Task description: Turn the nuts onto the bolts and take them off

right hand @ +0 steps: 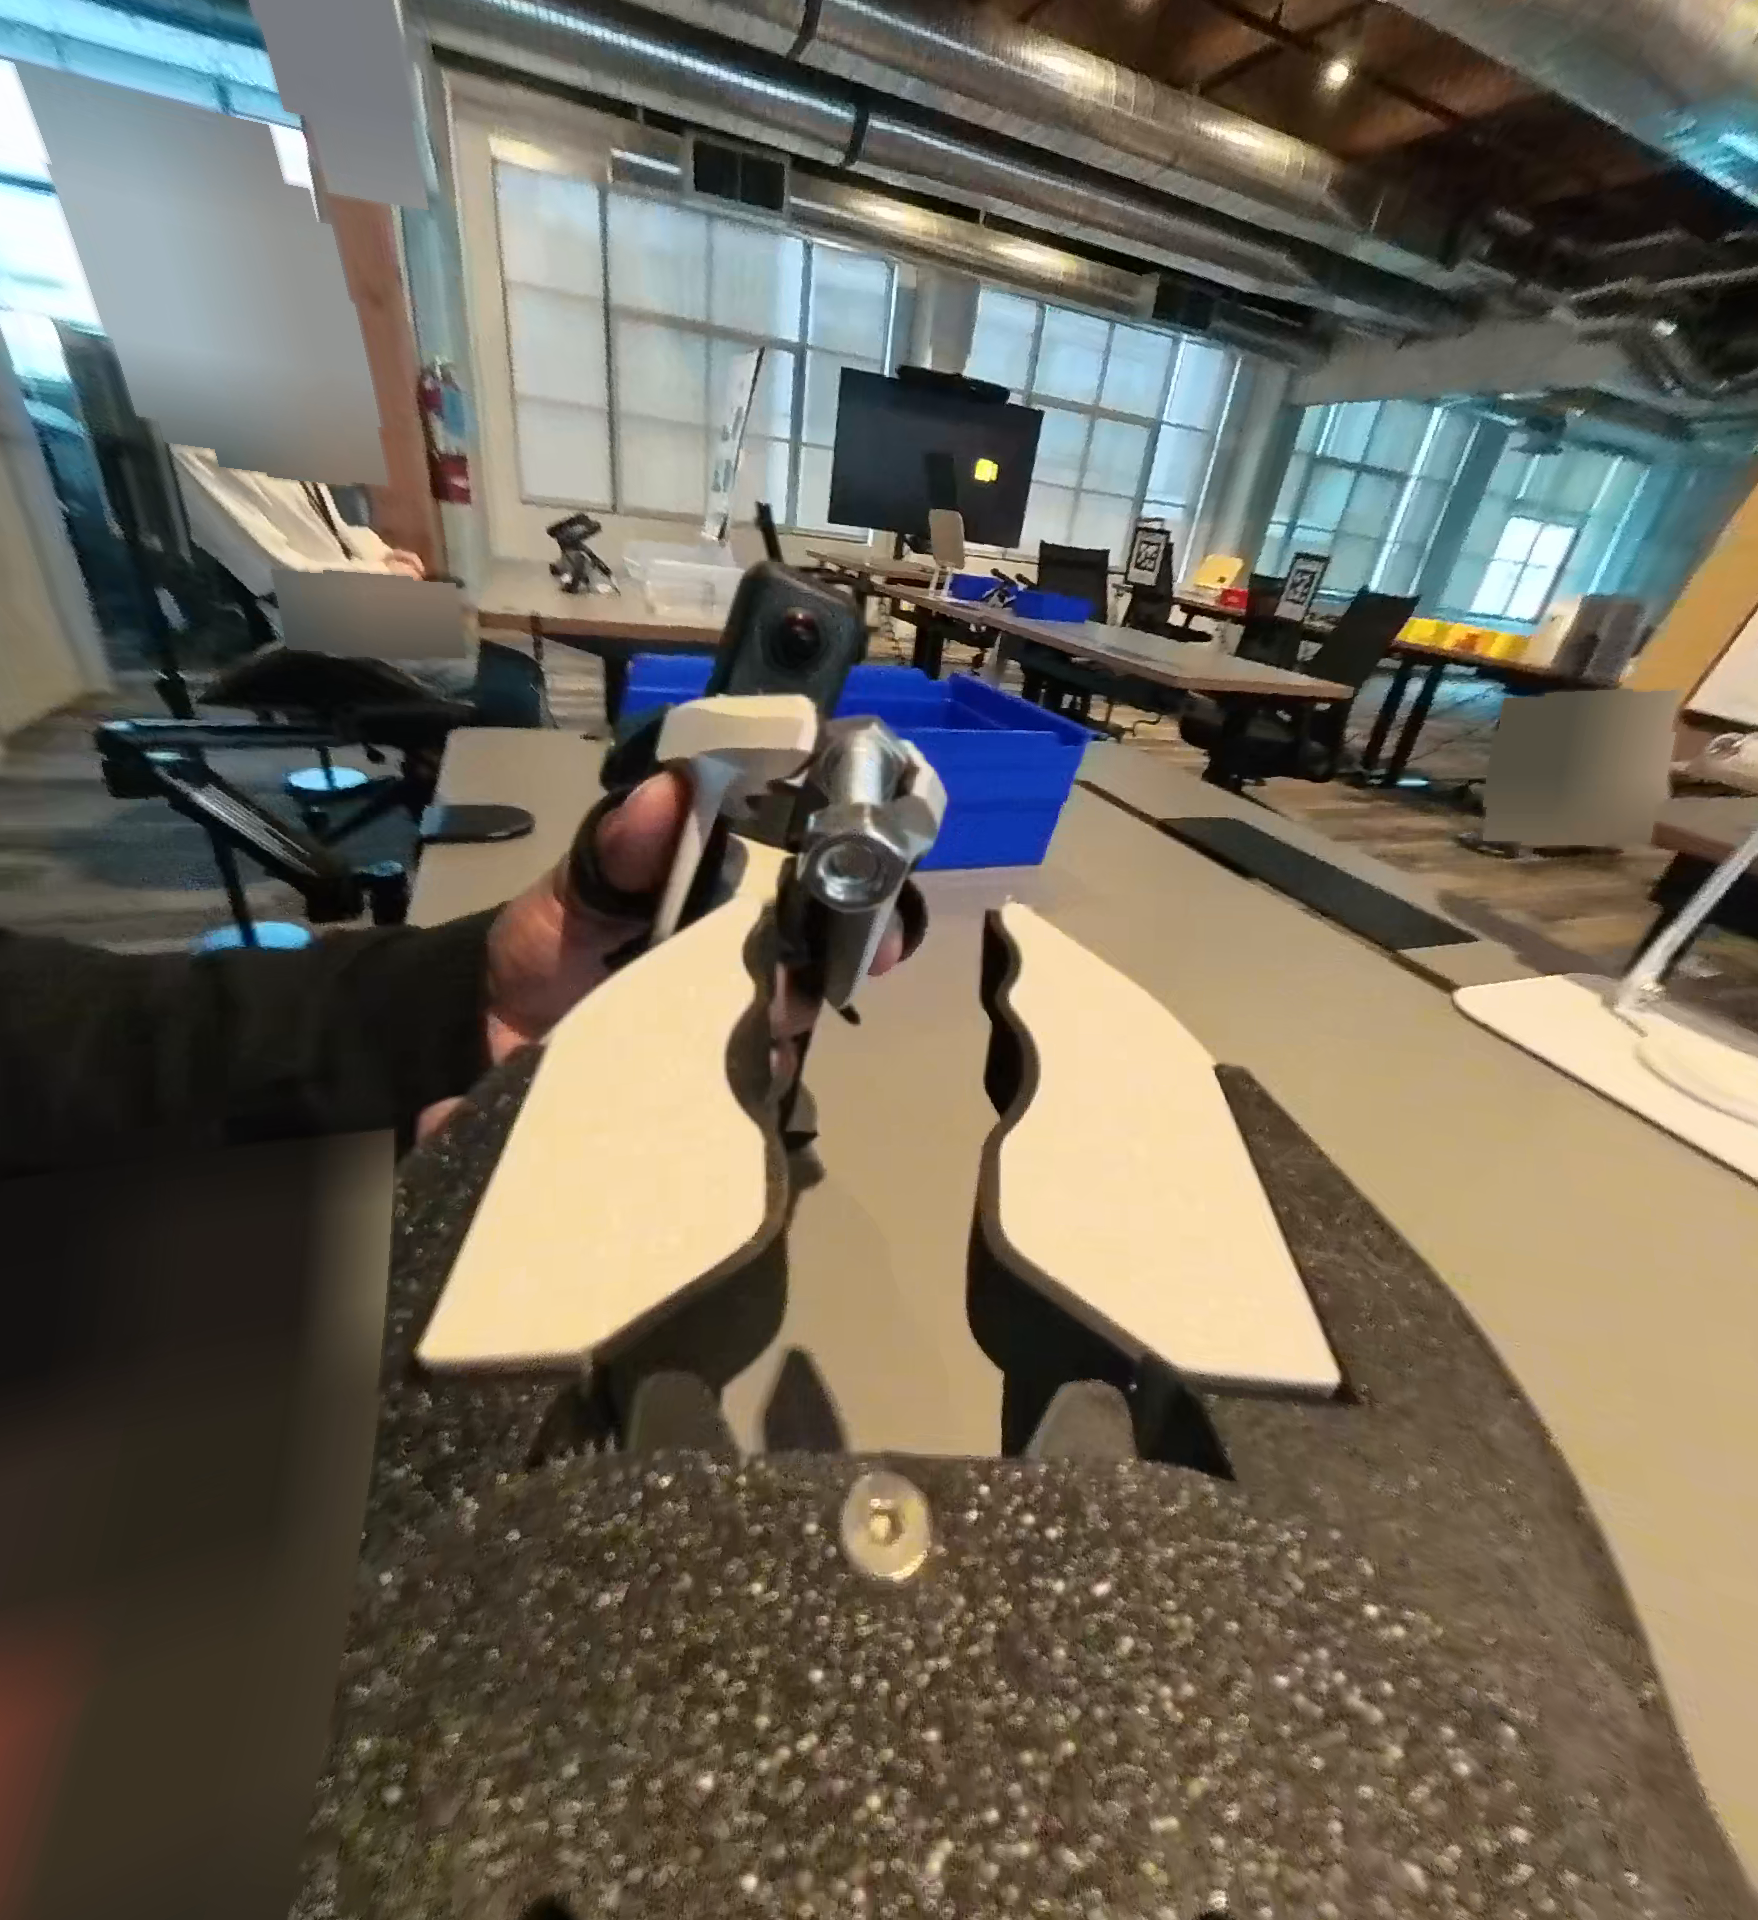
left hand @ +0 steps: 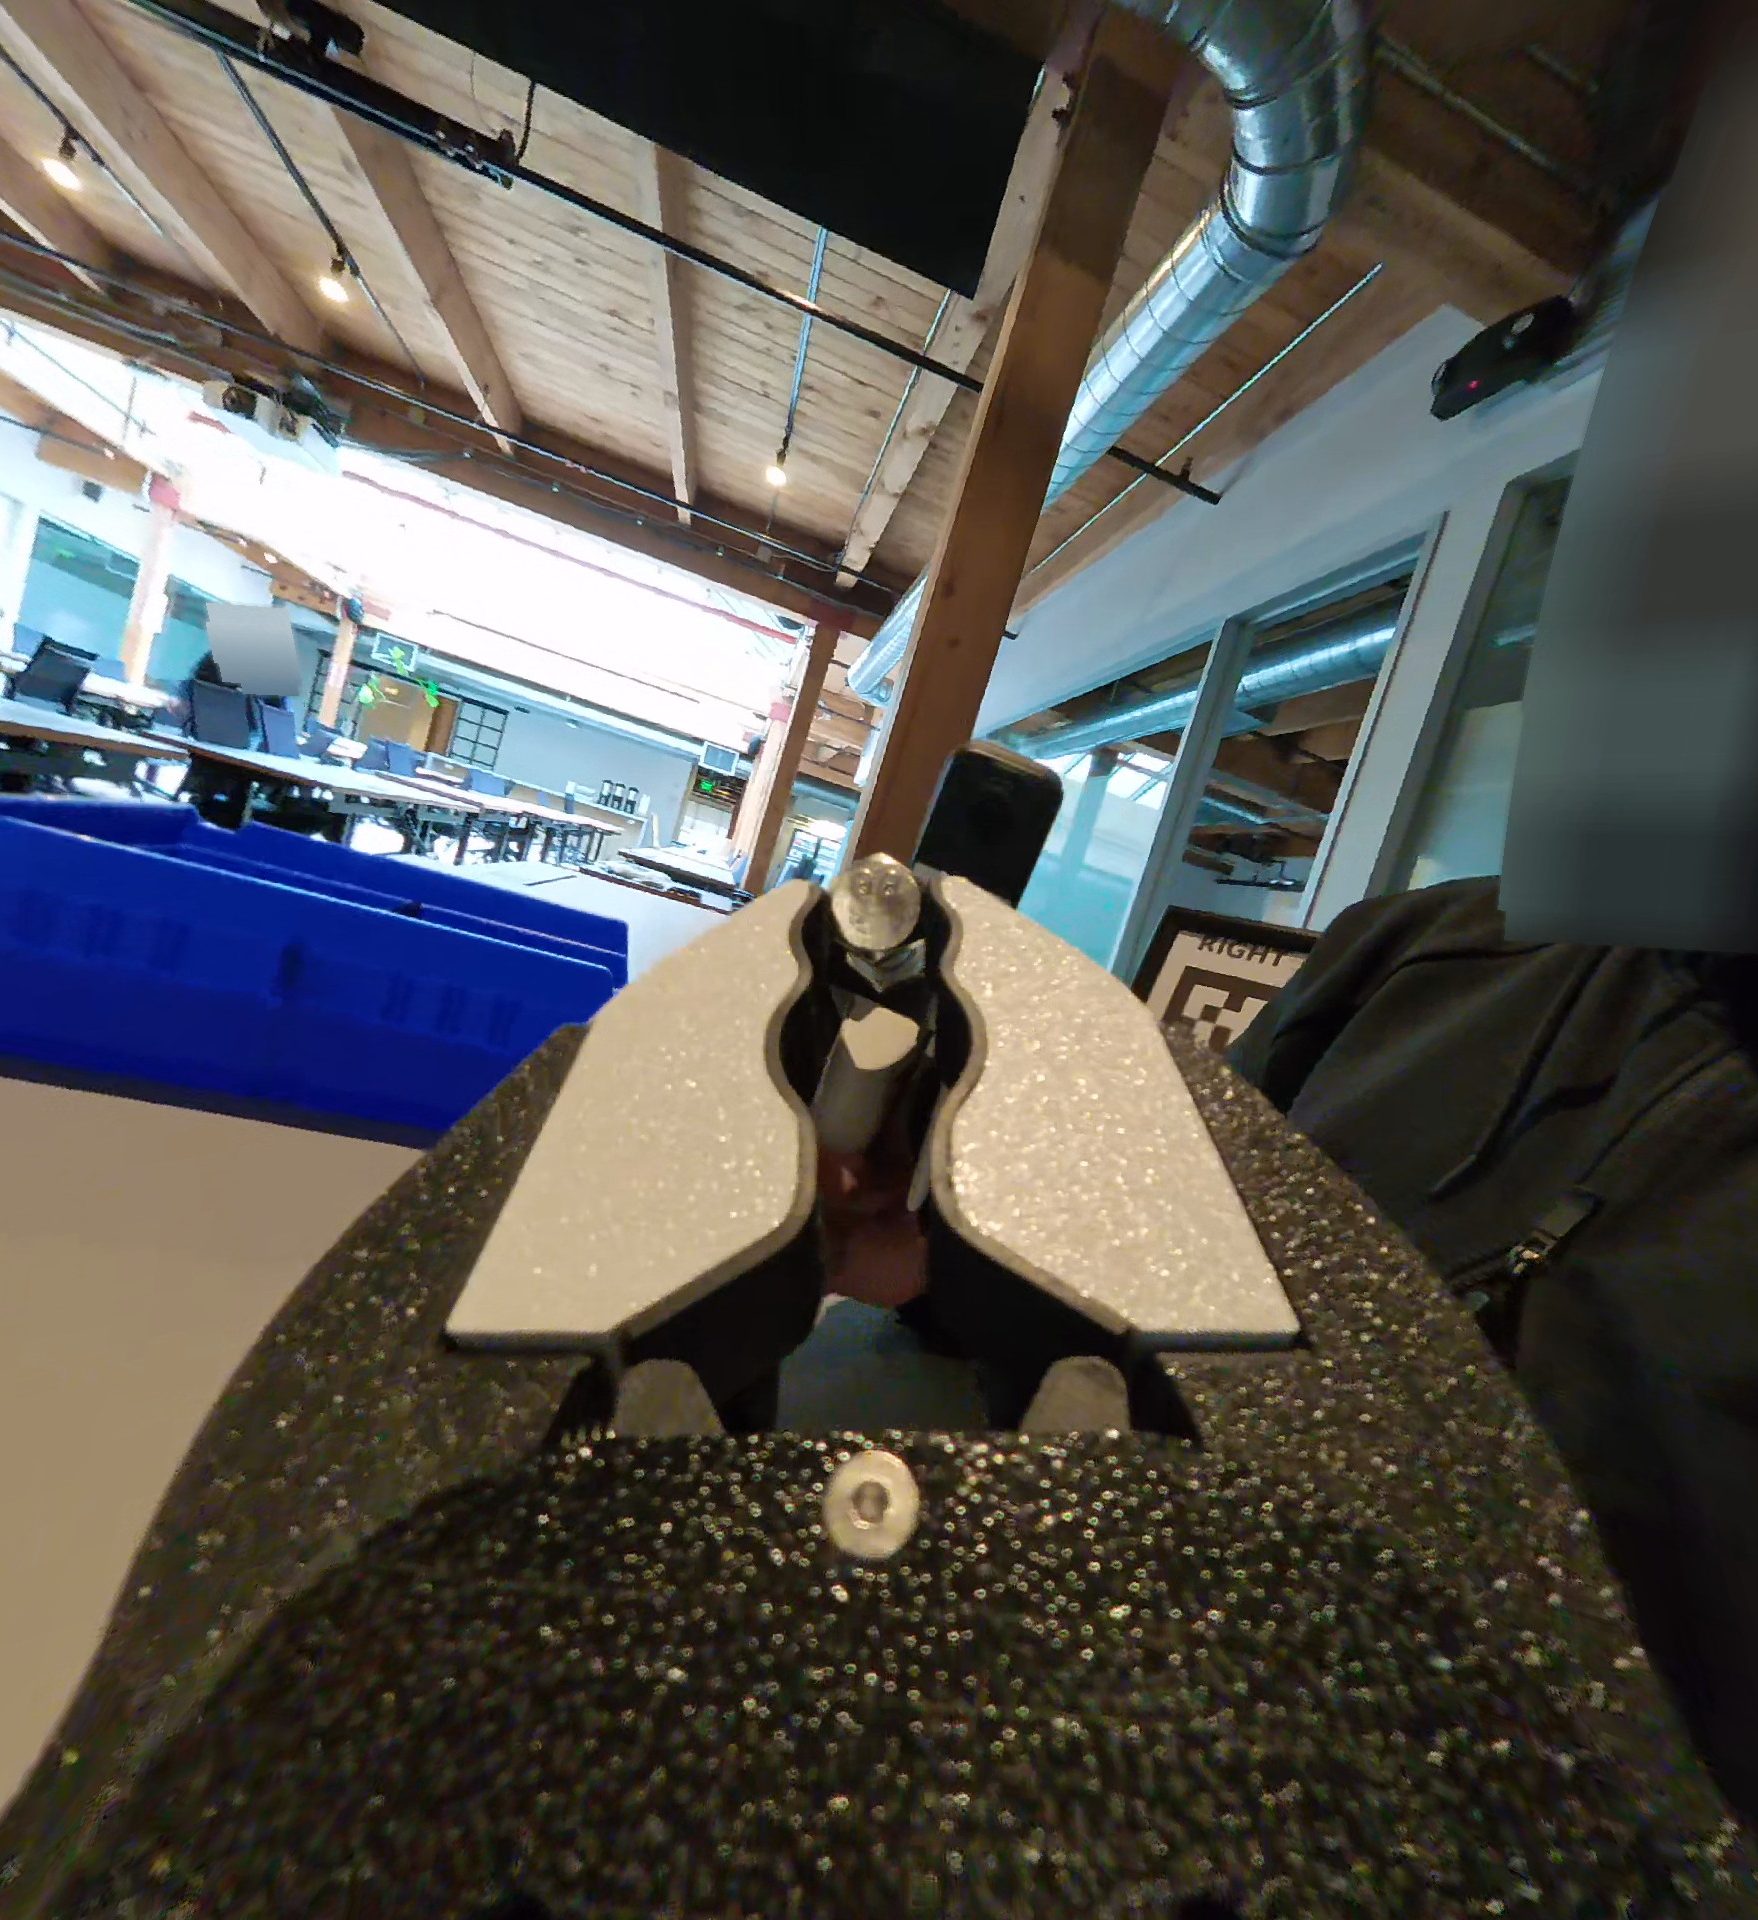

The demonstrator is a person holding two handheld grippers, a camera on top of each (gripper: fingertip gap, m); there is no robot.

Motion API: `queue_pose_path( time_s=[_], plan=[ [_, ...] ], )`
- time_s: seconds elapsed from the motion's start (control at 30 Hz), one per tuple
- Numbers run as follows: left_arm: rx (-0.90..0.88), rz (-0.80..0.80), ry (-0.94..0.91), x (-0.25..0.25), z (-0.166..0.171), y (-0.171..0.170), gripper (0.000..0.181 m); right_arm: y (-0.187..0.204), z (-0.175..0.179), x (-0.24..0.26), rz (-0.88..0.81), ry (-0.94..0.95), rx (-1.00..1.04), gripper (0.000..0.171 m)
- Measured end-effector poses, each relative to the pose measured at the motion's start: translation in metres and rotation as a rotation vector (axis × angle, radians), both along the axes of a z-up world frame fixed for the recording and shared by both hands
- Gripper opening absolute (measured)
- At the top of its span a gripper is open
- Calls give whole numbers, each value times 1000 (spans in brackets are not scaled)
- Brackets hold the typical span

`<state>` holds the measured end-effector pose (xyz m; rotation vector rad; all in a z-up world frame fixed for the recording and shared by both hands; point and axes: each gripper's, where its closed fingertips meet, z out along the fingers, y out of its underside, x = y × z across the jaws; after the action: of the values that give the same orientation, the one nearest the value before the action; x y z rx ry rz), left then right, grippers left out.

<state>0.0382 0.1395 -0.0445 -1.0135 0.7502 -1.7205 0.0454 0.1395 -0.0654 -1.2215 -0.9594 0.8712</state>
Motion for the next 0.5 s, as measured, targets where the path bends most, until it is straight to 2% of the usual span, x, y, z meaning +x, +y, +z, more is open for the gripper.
queue_pose_path(
  time_s=[0.2, 0.27, 0.33, 0.5],
  plan=[
    [67, 43, 50, 5, -2, -4, 17, -5, 2, -3, 66, 39, -66, 37],
    [78, 48, 87, 9, -5, -4, 17, -7, 2, -3, 76, 37, -58, 30],
    [90, 46, 104, 11, -7, -6, 17, -8, 1, -3, 65, 14, -24, 19],
    [-14, -13, 114, 13, -15, 0, 16, -2, -5, 1, -41, -106, 142, 18]
  ],
)
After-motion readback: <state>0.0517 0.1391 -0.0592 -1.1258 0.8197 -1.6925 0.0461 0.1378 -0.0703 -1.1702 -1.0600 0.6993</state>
